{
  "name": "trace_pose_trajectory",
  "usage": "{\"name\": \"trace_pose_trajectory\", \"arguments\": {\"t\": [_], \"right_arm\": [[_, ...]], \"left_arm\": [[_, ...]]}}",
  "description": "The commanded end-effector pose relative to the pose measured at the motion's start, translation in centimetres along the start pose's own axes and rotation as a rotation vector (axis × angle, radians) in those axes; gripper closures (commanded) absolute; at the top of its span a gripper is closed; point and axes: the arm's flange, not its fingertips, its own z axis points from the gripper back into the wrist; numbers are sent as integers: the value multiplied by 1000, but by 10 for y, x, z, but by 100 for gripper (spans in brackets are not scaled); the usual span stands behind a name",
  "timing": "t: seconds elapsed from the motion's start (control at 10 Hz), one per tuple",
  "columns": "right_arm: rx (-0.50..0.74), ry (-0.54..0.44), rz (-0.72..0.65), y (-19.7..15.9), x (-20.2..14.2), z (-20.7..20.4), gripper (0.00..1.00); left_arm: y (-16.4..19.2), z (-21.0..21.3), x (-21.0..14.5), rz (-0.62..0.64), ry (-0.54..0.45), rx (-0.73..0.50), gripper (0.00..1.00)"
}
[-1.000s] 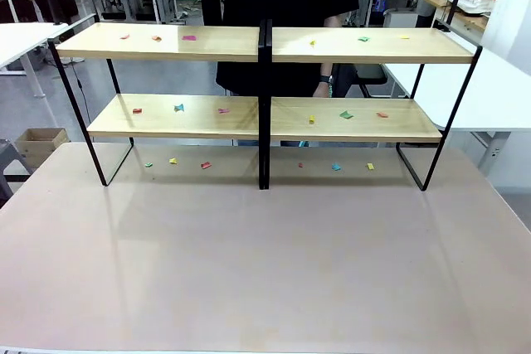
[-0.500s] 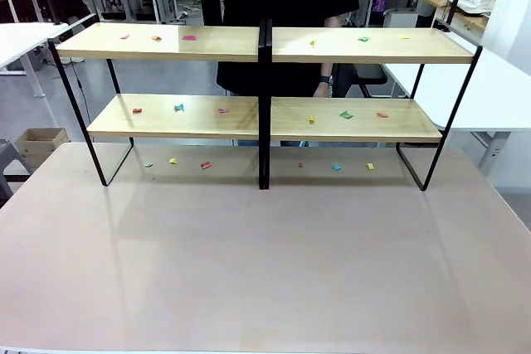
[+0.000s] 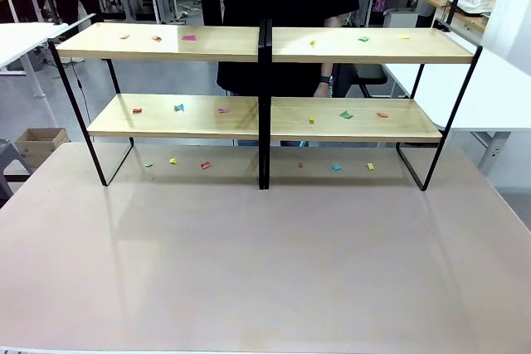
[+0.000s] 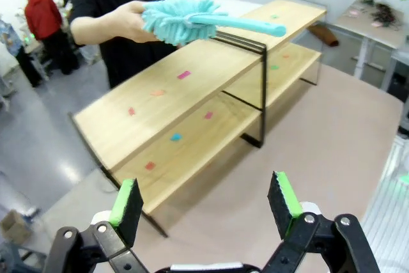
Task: Clean the shelves.
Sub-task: Pick up the Duster when the human hands it over.
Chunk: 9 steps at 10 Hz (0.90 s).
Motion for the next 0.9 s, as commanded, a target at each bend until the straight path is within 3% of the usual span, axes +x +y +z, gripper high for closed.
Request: {"name": "trace_pose_trajectory", "arguments": {"t": [0.0,0.3,0.5,0.6,0.7,0.8], "right_arm": [[0,-2,0,0,0,0,0],[0,-2,0,0,0,0,0],[0,-2,0,0,0,0,0],[0,-2,0,0,0,0,0],[0,-2,0,0,0,0,0],[0,-2,0,0,0,0,0]], "left_arm": [[35,-23,49,383,109,-70,0],[107,-109,116,1123,162,-309,0],[123,-175,103,1420,372,-599,0],[106,-189,88,1119,488,-507,0],[99,-160,109,856,125,-439,0],[105,-187,94,981,219,-512,0]]}}
